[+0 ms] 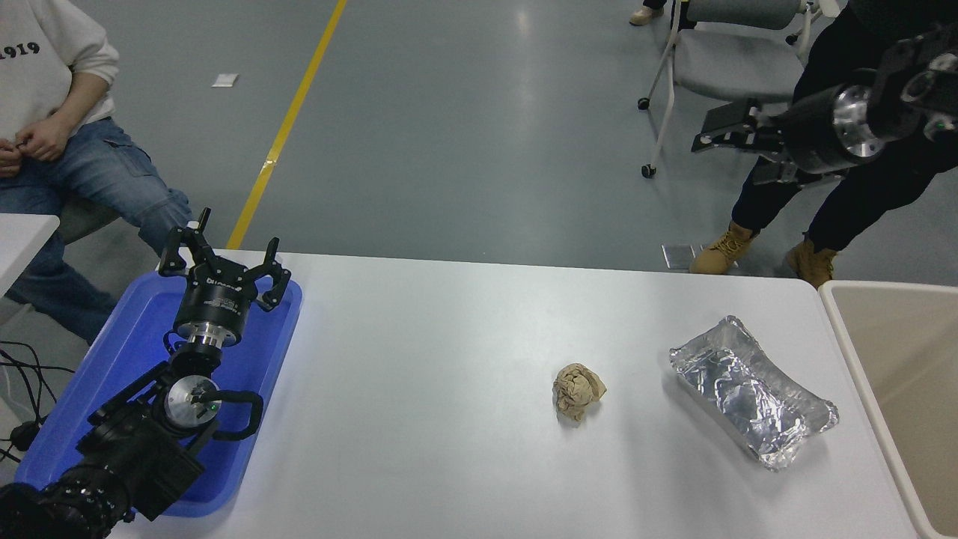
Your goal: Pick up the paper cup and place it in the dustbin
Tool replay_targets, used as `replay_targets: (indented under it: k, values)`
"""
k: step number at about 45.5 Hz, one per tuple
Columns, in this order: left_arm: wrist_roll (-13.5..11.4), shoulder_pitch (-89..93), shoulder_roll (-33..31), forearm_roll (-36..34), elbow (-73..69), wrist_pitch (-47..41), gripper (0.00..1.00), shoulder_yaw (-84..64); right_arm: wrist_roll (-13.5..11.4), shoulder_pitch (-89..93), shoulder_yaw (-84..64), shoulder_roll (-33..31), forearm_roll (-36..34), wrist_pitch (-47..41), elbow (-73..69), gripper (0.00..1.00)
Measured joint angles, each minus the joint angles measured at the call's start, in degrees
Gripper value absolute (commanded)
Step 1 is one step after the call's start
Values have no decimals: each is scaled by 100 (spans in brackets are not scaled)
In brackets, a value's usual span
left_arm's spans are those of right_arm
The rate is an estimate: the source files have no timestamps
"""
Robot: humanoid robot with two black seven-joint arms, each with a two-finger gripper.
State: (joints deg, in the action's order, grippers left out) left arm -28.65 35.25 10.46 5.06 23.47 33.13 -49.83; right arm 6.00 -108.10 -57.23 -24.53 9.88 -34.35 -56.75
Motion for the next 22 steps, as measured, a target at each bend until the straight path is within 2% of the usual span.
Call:
replay_targets:
  k: [22]
  values:
    - [0, 0, 0, 3, 0, 0, 100, 0, -8, -267, -384, 784, 47, -777, -831, 100]
